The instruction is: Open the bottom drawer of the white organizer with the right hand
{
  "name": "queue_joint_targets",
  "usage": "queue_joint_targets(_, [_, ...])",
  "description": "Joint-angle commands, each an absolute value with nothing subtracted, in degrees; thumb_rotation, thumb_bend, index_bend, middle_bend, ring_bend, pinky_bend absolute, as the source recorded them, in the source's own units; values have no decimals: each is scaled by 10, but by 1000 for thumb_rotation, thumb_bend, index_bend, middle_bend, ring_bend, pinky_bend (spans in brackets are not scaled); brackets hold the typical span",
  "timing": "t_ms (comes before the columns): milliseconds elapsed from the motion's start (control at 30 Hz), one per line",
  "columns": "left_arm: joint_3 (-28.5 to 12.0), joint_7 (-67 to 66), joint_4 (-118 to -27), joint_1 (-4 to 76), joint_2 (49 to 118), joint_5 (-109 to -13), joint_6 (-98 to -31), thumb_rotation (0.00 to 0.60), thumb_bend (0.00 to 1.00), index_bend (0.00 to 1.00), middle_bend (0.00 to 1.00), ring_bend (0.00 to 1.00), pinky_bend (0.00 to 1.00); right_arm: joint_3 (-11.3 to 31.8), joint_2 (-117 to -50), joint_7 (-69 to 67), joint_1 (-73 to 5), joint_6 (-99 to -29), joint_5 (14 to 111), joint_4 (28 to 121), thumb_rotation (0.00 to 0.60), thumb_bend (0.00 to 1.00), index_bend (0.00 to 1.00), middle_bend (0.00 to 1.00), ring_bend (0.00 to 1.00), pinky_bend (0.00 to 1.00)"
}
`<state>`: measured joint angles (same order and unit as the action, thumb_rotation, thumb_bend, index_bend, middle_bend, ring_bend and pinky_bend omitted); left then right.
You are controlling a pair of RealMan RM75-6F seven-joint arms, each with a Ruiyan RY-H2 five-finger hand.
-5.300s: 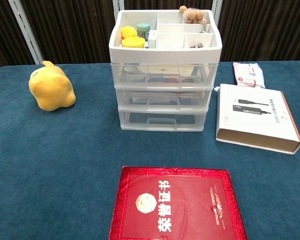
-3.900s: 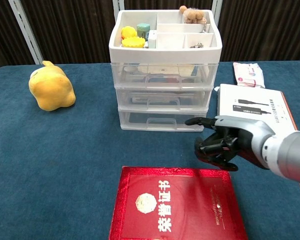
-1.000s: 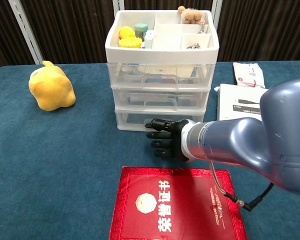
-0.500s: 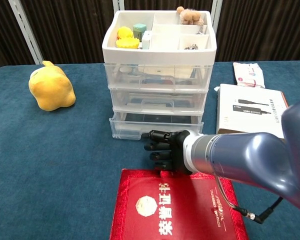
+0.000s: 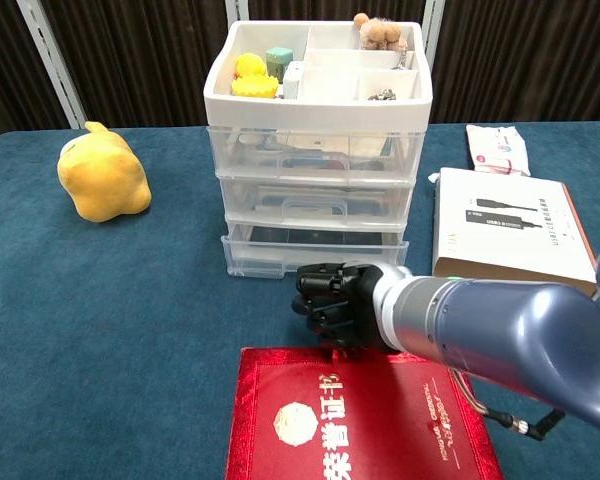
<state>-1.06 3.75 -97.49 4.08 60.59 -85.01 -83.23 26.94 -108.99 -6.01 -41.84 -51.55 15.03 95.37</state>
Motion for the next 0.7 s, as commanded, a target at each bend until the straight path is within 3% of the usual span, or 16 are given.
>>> queue_joint_targets(33, [-11,37,-975,41,606,-850,-832,600,44,0,0,0,0,266,-1086,-54,-418,-522,156,961,600,858,19,823,821,900])
queue_joint_targets(367, [-11,38,-976,40,606,-848,-832,600,45,0,0,0,0,257,-1058,-45,-401,-559,187,1022,600,857,60,823,821,900])
queue_joint_targets(700, [-10,37,-977,39,607,-848,-833,600,45,0,0,0,0,213,-1033,-11,-376,-628,261,1097,600,857,92,823,821,900])
